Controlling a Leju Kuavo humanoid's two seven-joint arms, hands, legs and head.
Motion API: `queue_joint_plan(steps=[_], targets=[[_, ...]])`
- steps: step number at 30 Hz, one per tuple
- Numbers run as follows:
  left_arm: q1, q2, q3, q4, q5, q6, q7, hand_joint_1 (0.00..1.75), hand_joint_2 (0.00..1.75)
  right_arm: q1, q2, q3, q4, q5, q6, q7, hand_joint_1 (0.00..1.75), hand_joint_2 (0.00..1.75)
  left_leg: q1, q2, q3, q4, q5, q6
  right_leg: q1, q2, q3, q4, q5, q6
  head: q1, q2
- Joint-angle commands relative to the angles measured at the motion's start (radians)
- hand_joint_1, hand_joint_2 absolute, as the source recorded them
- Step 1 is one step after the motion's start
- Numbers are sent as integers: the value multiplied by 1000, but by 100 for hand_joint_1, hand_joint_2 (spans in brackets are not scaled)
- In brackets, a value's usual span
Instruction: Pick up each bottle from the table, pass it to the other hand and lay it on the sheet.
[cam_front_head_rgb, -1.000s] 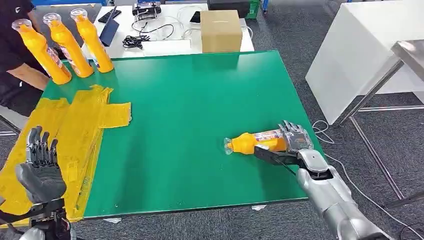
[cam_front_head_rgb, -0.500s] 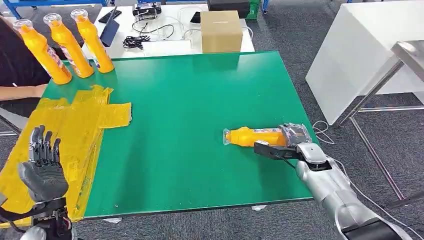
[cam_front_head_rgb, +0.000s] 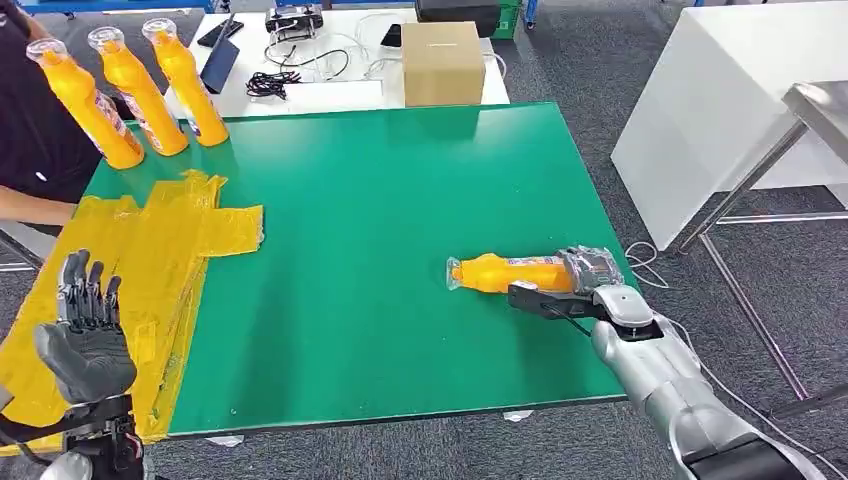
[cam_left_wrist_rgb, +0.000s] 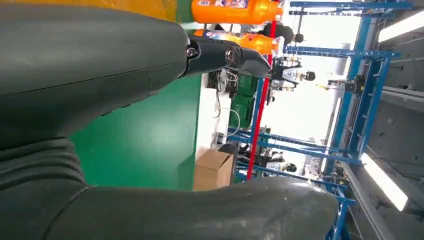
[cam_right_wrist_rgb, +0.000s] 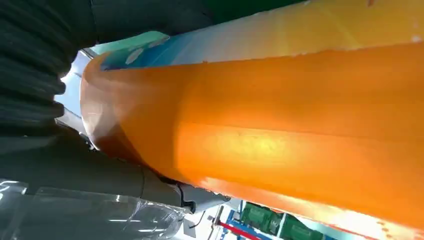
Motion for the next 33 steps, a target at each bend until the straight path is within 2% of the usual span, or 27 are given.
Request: queue_joint_plan(steps=[1,6,7,8,9,10,11,13,15,16,19,21,33], targets=[[-30,35,-21,69,16,-3,1,0,0,-3,10,81,126,-15,31,-22,175,175,2,-1,4,-1,-1,-2,2,-1,5,-3,-1,0,0,0],[-31,42,-30,76,30,-9,12,0,0,-6,8,103,152,-41,44,-24,175,175,2,-2,5,-2,0,-2,2,-2,6,-3,0,0,0,0],[6,57,-80,78,141,-108,150,0,175,78,136,-27,29,-176,-7,-149,175,175,1,-1,5,-1,0,-1,1,-1,5,-2,0,0,0,0],[86,27,-106,30,139,-138,149,0,175,198,226,-256,-420,-671,27,-312,175,175,2,-2,6,-2,0,-2,2,-2,7,-4,0,0,0,0],[111,20,-122,22,127,-145,129,0,175,234,235,-203,-567,-693,29,-199,175,175,2,-3,7,-2,0,-2,2,-2,8,-4,0,0,0,0],[137,21,-156,11,119,-135,99,0,175,250,223,-108,-706,-742,-1,-79,175,175,2,7,9,-3,-2,-3,2,7,6,-4,0,-1,0,0],[148,22,-190,-3,128,-154,88,0,175,248,209,-33,-764,-791,-16,-99,175,175,1,8,8,-2,-3,-2,1,8,6,-2,0,-1,1,0],[147,27,-235,-21,100,-153,61,0,175,246,205,27,-790,-816,-67,-106,175,175,6,14,6,1,-8,-6,6,15,6,1,0,-2,2,0],[145,28,-265,-34,58,-147,53,0,175,257,212,53,-804,-809,-90,-130,175,175,1,12,4,0,-7,-7,2,13,0,3,-2,-2,-6,0],[143,27,-270,-35,54,-144,52,0,175,261,212,57,-803,-808,-95,-133,175,175,1,6,-1,0,-3,-4,2,5,-3,2,-1,-1,-6,0],[139,34,-271,-35,54,-141,52,0,175,260,203,55,-792,-813,-104,-143,175,175,3,-5,-1,0,-2,-3,3,-3,-1,1,-4,1,-4,0],[138,38,-270,-32,55,-144,52,0,175,258,199,52,-784,-820,-104,-157,175,175,5,1,0,0,-5,-4,4,2,1,0,-5,1,-4,0],[132,35,-279,-36,45,-150,38,0,175,253,219,67,-743,-815,-102,-161,175,175,3,-1,0,0,-4,-4,3,0,1,0,-4,2,-4,0]])
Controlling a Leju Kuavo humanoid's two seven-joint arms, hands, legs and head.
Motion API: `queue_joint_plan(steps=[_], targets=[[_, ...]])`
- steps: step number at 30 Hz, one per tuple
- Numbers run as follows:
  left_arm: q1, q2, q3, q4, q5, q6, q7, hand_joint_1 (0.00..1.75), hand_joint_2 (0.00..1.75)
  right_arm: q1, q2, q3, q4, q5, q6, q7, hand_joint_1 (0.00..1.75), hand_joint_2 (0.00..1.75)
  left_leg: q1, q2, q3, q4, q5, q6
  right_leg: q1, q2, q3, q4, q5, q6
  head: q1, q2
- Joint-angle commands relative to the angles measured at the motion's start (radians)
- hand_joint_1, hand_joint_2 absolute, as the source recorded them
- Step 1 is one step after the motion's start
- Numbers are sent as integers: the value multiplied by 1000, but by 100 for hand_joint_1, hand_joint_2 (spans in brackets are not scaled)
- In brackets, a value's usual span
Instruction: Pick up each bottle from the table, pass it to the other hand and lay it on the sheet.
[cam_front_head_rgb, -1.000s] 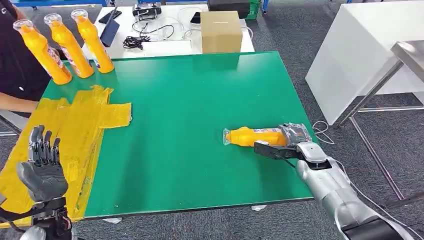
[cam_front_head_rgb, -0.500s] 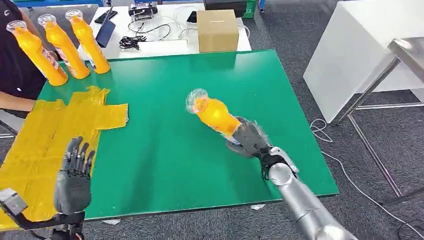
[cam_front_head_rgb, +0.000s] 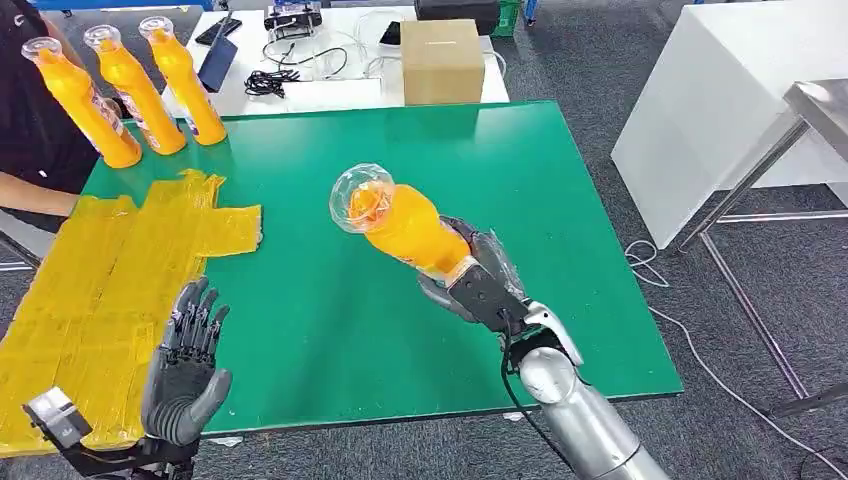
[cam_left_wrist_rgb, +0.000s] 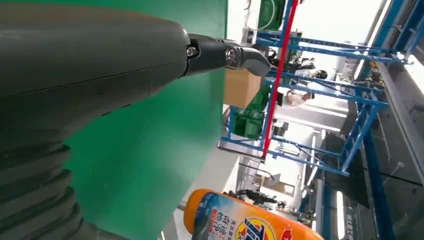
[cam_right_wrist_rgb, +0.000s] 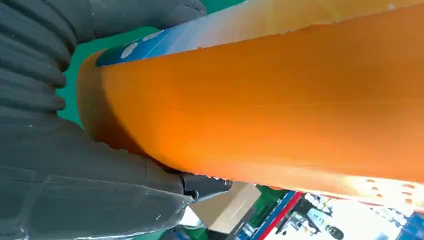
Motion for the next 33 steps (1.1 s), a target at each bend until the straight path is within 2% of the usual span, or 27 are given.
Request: queue_joint_plan(steps=[1,5,10,11,16,24,33], targets=[[-17,25,-30,20,2,1,0,0,175,-30,21,31,38,-2,-4,-4,175,175,1,2,4,0,-2,-2,1,2,4,-1,-2,0,0,0],[-46,14,-45,20,-65,42,-27,0,175,-71,69,66,116,4,-3,19,175,175,1,3,3,0,-1,-1,1,2,2,0,0,0,0,0],[-99,3,-71,19,-138,92,-57,0,175,-143,179,178,293,63,-29,51,175,175,2,7,6,1,-3,-3,2,6,4,0,0,-1,0,0],[-102,1,-74,18,-141,95,-55,0,175,-146,191,185,306,71,-39,55,175,175,1,5,3,0,-1,-2,1,5,1,0,1,0,0,0],[-116,-1,-83,23,-106,92,-44,0,175,-179,252,267,409,117,-61,59,175,175,3,7,8,1,-4,-3,3,6,6,0,-1,-1,0,0],[-114,1,-82,23,-105,91,-43,0,175,-180,249,267,408,117,-60,59,175,175,2,1,4,0,-2,-2,1,1,3,0,-1,0,0,0],[-114,-6,-69,14,33,28,4,0,175,-161,256,370,388,303,-169,92,175,175,2,2,3,0,-2,-2,1,2,3,-1,-1,0,0,0]])
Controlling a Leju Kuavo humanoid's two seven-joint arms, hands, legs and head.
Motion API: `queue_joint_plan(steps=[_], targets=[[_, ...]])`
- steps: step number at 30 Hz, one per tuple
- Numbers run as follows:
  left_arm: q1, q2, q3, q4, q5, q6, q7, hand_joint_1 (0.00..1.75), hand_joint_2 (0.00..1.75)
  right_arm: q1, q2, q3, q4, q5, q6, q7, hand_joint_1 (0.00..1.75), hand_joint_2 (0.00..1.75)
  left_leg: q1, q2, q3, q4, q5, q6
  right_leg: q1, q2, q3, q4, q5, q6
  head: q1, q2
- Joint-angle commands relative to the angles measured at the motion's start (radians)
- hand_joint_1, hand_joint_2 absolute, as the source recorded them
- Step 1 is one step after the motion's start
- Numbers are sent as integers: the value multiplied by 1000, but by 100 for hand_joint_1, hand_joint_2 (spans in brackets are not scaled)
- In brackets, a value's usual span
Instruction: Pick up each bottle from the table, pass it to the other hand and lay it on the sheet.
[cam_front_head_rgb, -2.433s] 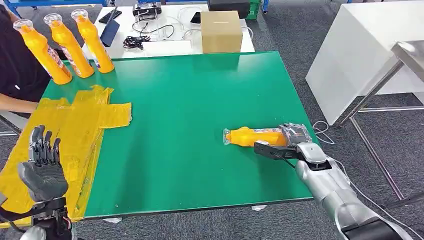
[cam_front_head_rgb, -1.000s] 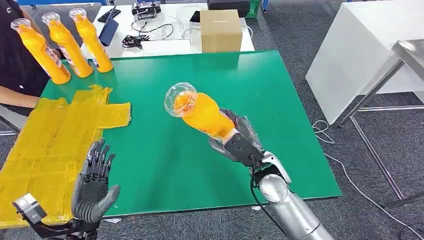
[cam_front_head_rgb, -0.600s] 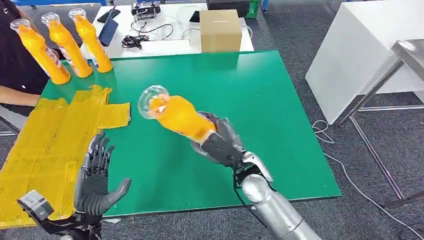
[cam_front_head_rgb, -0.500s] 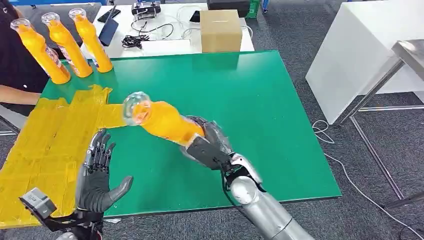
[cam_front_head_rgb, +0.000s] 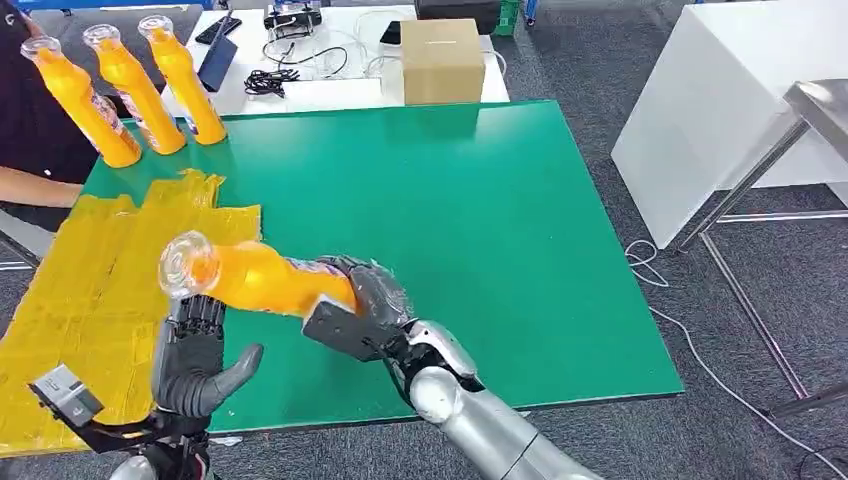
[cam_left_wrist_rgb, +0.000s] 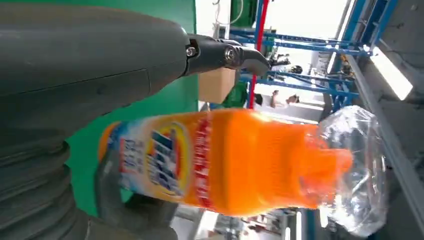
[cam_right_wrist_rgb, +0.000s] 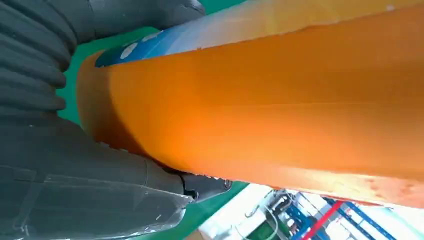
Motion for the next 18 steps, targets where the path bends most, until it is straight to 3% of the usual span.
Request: queue_joint_plan(steps=[1,18], targets=[[-26,4,-4,15,55,-36,30,0,175,-31,1,114,54,117,-84,31,175,175,1,1,3,0,-1,-1,1,1,3,-1,-1,0,0,0],[-31,1,4,1,51,-24,33,0,175,-28,26,154,78,194,-99,53,175,175,1,1,3,0,-2,-1,1,1,3,-1,-1,0,0,0]])
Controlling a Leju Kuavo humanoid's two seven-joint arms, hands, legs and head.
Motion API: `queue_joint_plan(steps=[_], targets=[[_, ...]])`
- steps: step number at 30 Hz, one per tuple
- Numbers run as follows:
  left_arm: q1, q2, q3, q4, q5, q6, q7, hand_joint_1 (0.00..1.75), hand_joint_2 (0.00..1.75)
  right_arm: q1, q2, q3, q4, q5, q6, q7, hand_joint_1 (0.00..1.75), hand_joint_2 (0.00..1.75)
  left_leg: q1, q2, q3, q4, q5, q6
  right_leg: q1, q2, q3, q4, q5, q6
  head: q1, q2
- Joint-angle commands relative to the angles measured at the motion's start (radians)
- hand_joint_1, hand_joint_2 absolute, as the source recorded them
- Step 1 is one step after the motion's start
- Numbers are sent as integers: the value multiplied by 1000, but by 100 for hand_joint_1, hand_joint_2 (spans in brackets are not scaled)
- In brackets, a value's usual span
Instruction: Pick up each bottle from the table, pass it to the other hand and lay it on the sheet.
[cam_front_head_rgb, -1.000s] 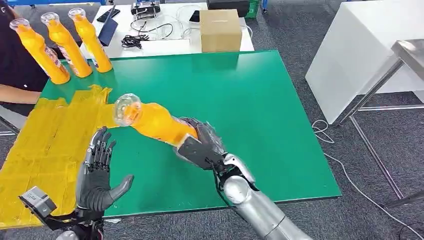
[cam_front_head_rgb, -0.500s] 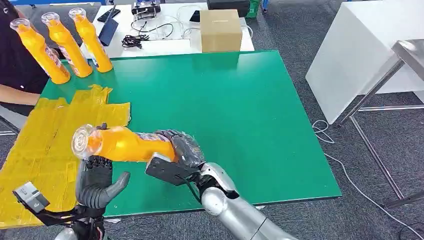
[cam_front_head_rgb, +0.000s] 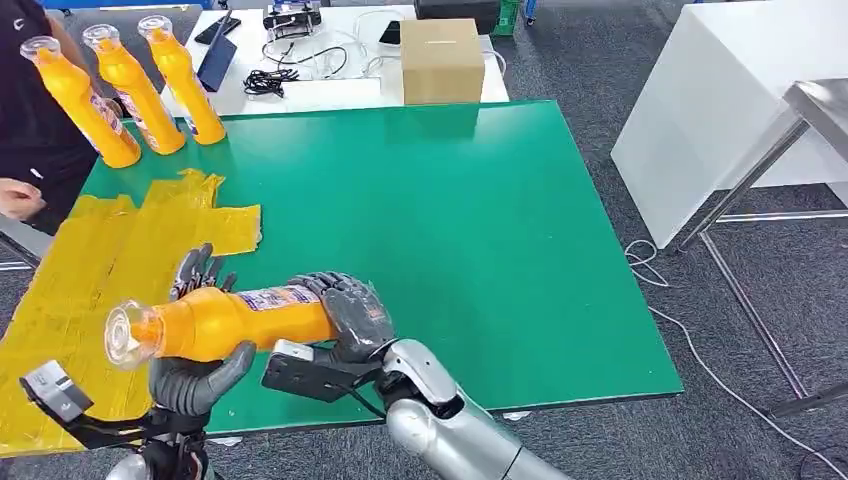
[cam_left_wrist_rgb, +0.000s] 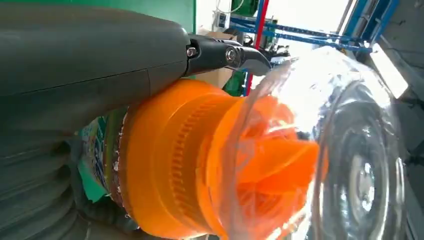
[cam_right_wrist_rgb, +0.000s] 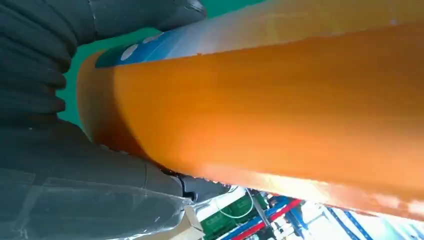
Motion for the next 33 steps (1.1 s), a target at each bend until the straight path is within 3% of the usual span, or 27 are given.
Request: queue_joint_plan(steps=[1,33], targets=[[-26,2,-4,3,-8,5,5,0,175,-48,13,44,86,4,-8,8,175,175,0,0,2,0,-1,-1,0,0,2,-1,-1,0,0,0],[-37,6,-68,-16,72,-40,25,0,175,-101,85,138,234,4,-10,-9,175,175,1,0,4,0,-2,-1,1,0,4,-1,-2,0,0,0]])
